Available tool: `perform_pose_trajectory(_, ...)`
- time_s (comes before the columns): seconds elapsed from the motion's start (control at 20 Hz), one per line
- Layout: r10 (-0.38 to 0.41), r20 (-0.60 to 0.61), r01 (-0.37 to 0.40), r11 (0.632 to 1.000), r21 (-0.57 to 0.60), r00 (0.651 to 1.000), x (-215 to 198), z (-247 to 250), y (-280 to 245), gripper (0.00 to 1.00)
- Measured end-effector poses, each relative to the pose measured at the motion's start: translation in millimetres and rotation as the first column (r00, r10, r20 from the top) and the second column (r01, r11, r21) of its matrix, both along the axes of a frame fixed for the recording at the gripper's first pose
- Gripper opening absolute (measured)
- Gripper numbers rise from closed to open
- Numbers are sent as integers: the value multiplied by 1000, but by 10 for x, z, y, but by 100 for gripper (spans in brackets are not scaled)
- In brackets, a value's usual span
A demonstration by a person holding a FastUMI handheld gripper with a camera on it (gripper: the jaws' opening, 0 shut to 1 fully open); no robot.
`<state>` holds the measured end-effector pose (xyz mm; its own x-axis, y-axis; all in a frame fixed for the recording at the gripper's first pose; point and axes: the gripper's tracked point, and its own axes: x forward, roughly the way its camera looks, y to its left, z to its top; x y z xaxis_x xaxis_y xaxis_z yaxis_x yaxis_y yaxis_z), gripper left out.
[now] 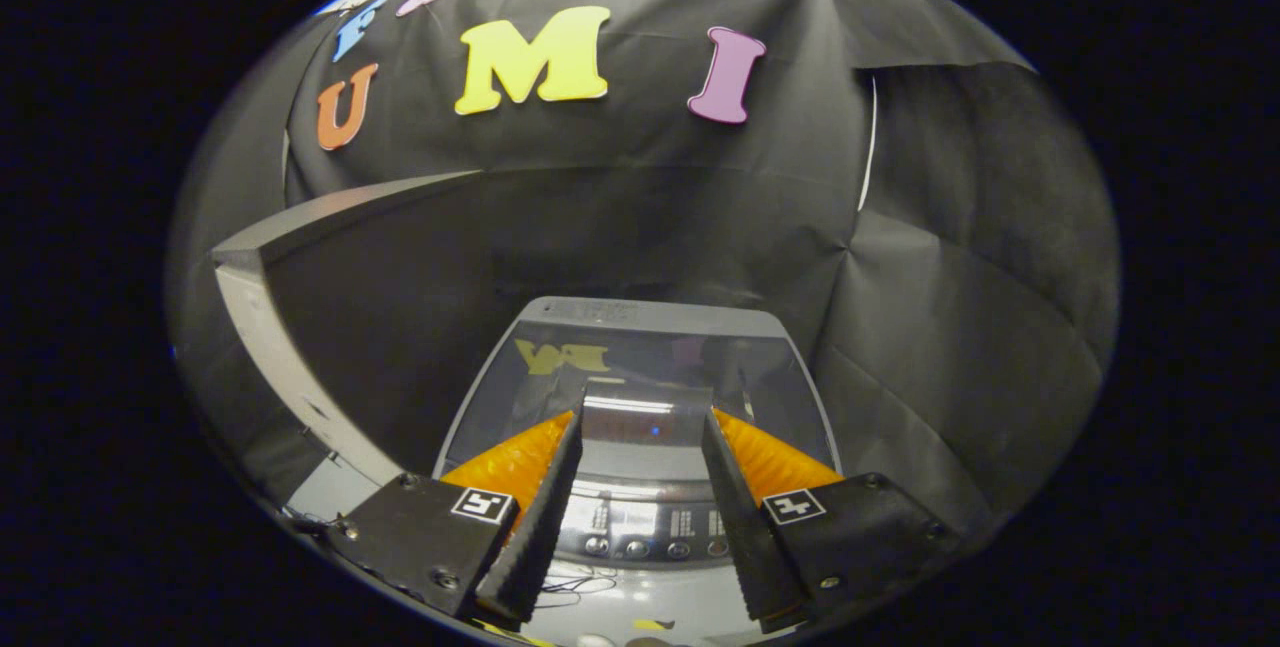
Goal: Put the clothes into the washing machine and then close the washing machine lid.
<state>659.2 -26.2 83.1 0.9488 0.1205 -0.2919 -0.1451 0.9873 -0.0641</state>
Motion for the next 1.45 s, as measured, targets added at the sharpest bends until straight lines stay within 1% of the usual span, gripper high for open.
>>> perform_pose_trajectory(0.15,-2,24,2,1000,-5,1000,19,18,6,77)
perform_pose_trajectory(0.25,-8,63,8,1000,-10,998,34,49,0,77)
perform_pose_trajectory(0.35,-25,93,26,1000,-8,995,56,55,-20,77)
perform_pose_trajectory(0.7,-90,149,80,994,71,985,62,77,-42,77)
perform_pose_trajectory(0.85,-98,186,90,995,53,978,87,123,-75,77)
perform_pose_trajectory(1.05,-103,195,94,994,54,975,45,128,-53,77)
perform_pose_trajectory(1.15,-115,218,108,993,45,969,62,164,-79,77)
perform_pose_trajectory(1.45,-137,237,122,989,78,962,-15,195,-68,77)
